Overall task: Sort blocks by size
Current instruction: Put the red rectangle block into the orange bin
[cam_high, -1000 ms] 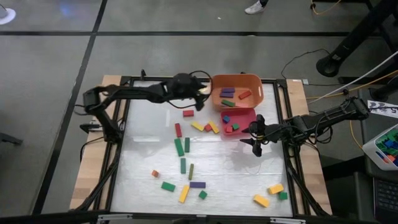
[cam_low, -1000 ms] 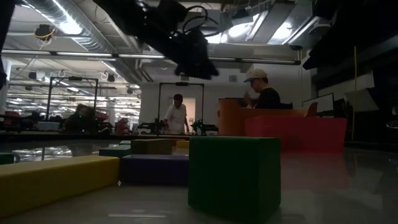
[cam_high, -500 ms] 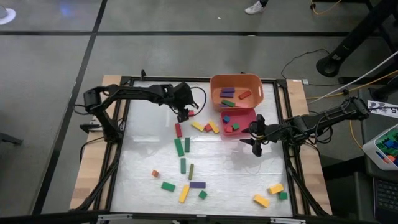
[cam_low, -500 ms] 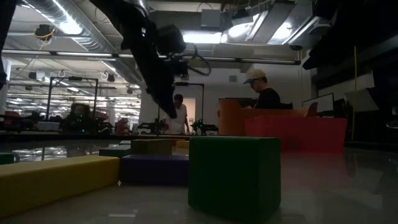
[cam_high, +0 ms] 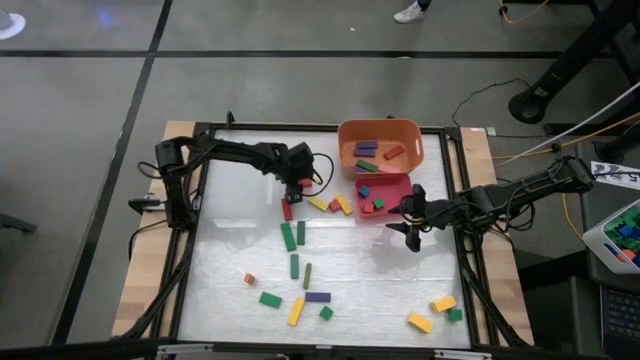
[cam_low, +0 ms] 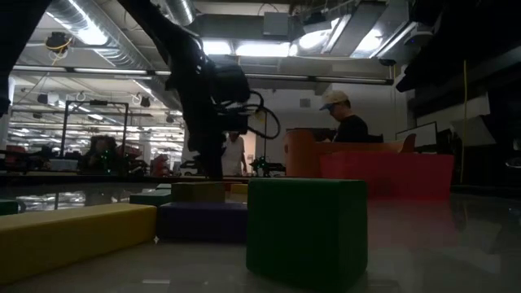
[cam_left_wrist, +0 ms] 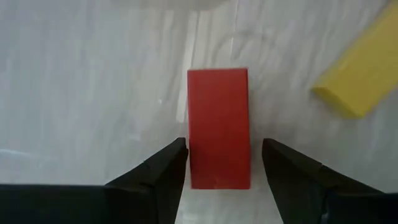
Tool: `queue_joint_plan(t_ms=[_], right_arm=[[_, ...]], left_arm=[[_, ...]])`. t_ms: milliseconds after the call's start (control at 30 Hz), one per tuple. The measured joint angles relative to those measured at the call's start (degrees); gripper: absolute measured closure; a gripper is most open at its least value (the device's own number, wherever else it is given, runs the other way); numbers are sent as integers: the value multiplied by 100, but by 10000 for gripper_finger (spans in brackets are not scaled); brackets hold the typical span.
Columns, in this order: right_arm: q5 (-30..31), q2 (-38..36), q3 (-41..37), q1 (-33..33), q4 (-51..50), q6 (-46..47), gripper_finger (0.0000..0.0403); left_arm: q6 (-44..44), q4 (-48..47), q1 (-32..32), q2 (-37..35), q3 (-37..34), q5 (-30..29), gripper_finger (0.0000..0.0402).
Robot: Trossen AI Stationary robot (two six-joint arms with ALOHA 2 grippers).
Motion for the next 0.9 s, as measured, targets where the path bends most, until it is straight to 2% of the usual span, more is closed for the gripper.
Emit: queue_joint_plan(t_ms=[100,267,433,700,767,900], right_arm=[[0,31,0,0,-10,2,194],[4,182,0,0,20,6,194],[5,437,0,0,19,7,194],[9,855,0,0,35,8,194],[9,936,0,0,42,6,194],[10,1046,0,0,41,6,194]], left_arm=[[-46,5,1,59,4,-58,220],[-137,-38,-6,64,40,-65,291],[-618,-93,-8,63,253,87,291],[-787,-37,-97,-59,1115,1544,291],[-746,283,-143,-59,1267,1680,291],[-703,1497,-207,-59,1303,1694,291]])
